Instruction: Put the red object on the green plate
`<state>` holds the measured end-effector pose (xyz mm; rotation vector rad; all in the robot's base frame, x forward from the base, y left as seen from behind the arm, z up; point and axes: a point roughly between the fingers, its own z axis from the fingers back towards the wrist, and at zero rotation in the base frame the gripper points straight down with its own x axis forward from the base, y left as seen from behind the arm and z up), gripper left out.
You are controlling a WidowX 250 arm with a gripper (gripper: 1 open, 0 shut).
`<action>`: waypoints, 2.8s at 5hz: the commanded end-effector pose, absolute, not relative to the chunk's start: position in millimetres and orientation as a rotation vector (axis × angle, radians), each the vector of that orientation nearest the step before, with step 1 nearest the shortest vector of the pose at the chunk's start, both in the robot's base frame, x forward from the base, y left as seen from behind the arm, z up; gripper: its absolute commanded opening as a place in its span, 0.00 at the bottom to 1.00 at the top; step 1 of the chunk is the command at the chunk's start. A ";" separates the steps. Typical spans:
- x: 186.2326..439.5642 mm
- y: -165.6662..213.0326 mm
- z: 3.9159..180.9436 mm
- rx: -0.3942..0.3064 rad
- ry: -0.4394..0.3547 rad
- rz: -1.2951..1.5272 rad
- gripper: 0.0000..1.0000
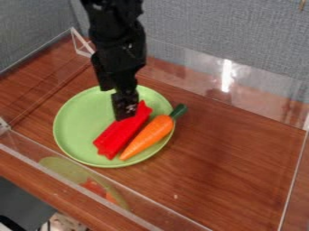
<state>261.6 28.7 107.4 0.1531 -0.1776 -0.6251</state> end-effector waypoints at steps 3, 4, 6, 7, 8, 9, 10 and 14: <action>248.9 37.6 106.7 0.136 -0.203 -0.594 1.00; 239.6 35.4 126.9 0.143 -0.208 -0.640 1.00; 251.9 49.2 127.2 0.096 -0.204 -0.622 1.00; 256.0 55.0 124.3 0.066 -0.196 -0.605 1.00; 269.9 71.9 137.1 0.079 -0.163 -0.503 1.00; 283.4 97.3 154.1 0.098 -0.132 -0.341 1.00; 281.6 103.0 158.5 0.068 -0.114 -0.228 1.00; 260.4 88.7 134.1 0.059 -0.120 -0.428 1.00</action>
